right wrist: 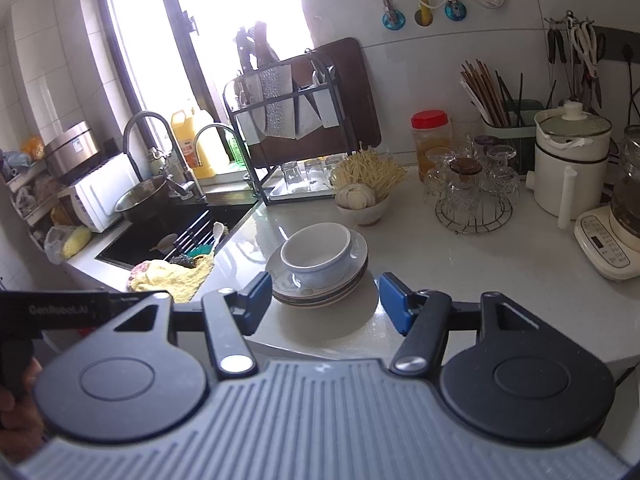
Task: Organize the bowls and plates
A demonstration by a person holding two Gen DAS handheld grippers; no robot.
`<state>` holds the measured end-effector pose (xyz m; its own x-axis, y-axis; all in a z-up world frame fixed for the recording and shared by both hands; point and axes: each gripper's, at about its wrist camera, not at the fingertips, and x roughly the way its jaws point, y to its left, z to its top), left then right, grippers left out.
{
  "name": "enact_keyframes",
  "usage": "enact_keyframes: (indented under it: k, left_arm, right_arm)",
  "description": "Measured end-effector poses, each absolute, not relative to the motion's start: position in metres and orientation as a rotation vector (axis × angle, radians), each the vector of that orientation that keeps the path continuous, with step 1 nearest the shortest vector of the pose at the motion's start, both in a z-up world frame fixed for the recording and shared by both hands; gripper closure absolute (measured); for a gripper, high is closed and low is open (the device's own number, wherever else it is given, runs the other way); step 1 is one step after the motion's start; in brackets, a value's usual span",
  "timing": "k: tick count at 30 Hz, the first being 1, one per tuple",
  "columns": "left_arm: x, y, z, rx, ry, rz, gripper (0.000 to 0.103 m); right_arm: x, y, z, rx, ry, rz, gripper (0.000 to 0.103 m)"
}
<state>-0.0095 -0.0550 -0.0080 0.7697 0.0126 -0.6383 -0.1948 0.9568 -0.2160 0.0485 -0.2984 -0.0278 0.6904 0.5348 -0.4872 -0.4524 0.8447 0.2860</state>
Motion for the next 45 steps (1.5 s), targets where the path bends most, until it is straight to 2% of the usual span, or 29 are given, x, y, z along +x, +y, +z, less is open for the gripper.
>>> enact_keyframes:
  k: [21, 25, 27, 29, 36, 37, 38, 41, 45]
  left_arm:
    - [-0.015, -0.056, -0.009, -0.234, 0.712, 0.085, 0.037]
    - [-0.015, -0.056, -0.008, -0.237, 0.707, 0.088, 0.028]
    - [-0.017, -0.056, -0.008, -0.238, 0.7, 0.091, 0.023]
    - [-0.018, -0.057, -0.008, -0.233, 0.699, 0.098, 0.016]
    - [-0.018, -0.059, -0.007, -0.21, 0.701, 0.139, 0.008]
    - [-0.019, -0.06, -0.006, -0.207, 0.7, 0.142, 0.007]
    - [-0.019, -0.061, -0.006, -0.205, 0.698, 0.145, 0.007]
    - [-0.021, -0.063, -0.005, -0.202, 0.695, 0.155, 0.006]
    - [-0.024, -0.065, -0.005, -0.206, 0.692, 0.173, 0.005]
  right_arm:
    - [0.04, -0.293, -0.017, 0.129, 0.564, 0.544, 0.04]
    - [0.038, -0.294, -0.015, 0.117, 0.56, 0.529, 0.04]
    - [0.037, -0.295, -0.015, 0.12, 0.554, 0.522, 0.033]
    - [0.036, -0.296, -0.014, 0.125, 0.547, 0.516, 0.031]
    - [0.036, -0.295, -0.012, 0.102, 0.546, 0.526, 0.031]
    - [0.037, -0.295, -0.012, 0.106, 0.55, 0.53, 0.025]
    - [0.038, -0.295, -0.013, 0.11, 0.553, 0.536, 0.012]
    - [0.039, -0.296, -0.014, 0.125, 0.556, 0.535, 0.0]
    - [0.04, -0.295, -0.016, 0.142, 0.565, 0.534, 0.0]
